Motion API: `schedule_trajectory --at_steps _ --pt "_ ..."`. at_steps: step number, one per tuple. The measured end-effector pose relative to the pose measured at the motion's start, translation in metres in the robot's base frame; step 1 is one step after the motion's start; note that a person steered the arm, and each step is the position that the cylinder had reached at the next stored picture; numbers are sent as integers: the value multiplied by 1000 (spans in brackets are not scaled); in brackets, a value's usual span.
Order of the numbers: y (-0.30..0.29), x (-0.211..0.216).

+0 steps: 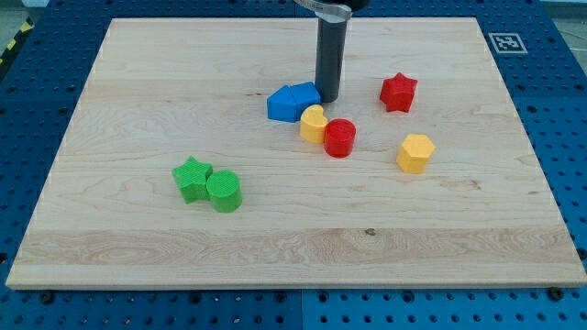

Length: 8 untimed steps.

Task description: Place the group of blue blocks vertically at the top side of the group of green blocks

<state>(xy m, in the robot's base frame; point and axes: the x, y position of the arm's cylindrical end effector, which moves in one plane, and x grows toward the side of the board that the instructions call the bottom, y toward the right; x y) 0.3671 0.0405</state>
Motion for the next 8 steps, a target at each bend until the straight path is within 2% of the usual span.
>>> schedule_trajectory --at_steps 8 --pt "-2 38"
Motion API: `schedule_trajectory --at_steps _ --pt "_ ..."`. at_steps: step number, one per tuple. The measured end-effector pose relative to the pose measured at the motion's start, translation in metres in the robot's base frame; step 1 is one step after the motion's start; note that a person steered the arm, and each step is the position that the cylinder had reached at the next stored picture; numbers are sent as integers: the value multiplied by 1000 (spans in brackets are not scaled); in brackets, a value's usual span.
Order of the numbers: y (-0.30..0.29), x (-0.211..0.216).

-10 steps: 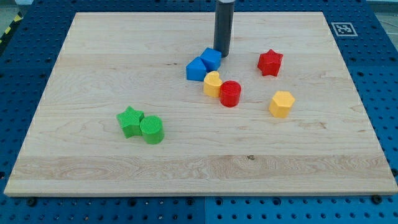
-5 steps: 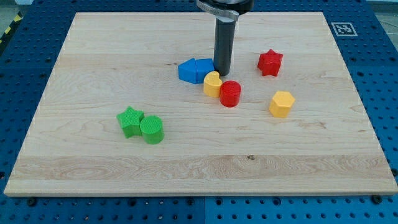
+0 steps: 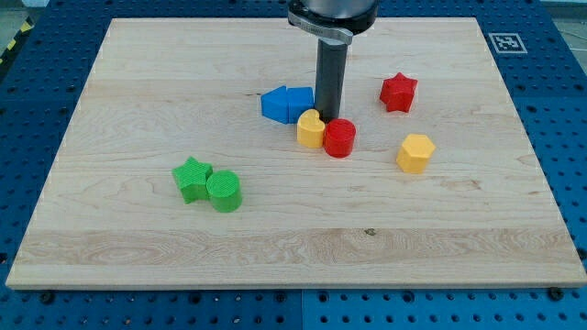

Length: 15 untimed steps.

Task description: Place the group of blue blocks vertically at the top side of the group of green blocks

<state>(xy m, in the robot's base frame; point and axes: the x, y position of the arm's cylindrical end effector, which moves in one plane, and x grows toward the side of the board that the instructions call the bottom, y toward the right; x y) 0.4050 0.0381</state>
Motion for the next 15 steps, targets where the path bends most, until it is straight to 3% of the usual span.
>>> schedule_trajectory --at_steps 7,15 --pt "-80 -8" --pt "-81 -10"
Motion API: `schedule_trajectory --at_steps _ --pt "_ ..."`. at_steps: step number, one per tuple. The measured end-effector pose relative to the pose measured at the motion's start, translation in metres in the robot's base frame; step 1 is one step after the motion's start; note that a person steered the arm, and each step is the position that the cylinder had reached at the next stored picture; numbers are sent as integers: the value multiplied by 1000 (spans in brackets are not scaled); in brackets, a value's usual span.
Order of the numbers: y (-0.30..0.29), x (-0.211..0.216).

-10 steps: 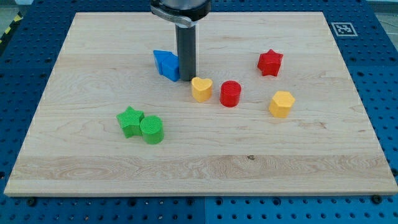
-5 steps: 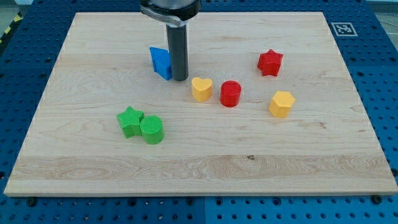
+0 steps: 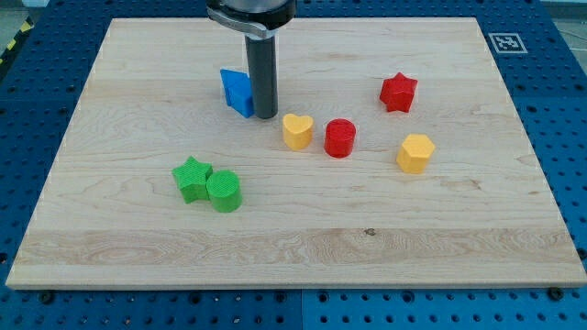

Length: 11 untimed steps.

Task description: Place the group of blue blocks vertically at the top side of the group of green blocks

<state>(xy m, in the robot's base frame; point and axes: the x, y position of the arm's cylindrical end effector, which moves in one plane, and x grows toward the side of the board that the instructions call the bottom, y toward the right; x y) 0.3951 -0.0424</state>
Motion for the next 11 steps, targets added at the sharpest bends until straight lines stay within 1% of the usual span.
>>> schedule_trajectory --at_steps 7,8,11 --pt "0 -16" --pt "0 -31" --pt "-5 -38"
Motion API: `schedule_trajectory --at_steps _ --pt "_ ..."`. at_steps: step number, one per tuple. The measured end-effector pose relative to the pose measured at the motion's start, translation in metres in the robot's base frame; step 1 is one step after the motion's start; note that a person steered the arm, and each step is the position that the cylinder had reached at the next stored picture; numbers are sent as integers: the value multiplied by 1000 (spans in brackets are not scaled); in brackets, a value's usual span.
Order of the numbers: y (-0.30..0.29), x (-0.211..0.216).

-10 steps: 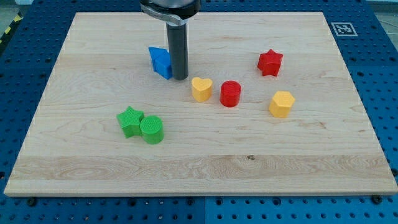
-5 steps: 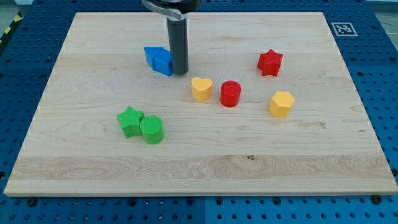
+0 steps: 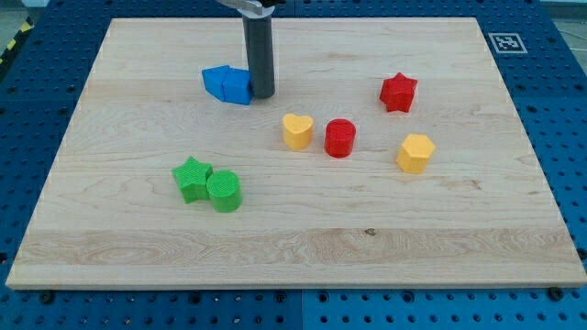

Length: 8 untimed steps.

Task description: Place the group of blue blocks vertically at the top side of the group of green blocks

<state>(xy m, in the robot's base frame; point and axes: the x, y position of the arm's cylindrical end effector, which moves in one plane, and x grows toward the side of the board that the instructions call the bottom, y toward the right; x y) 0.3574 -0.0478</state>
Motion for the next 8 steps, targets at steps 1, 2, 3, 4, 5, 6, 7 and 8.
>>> schedule_trajectory --at_steps 1,2,3,4,5,6,7,8 --pt "-1 0" --pt "-4 0" --pt "-8 0" --pt "-15 -3" --pt "-21 -7" --pt "-23 -8" --pt "-23 -9" --pt "-12 -8"
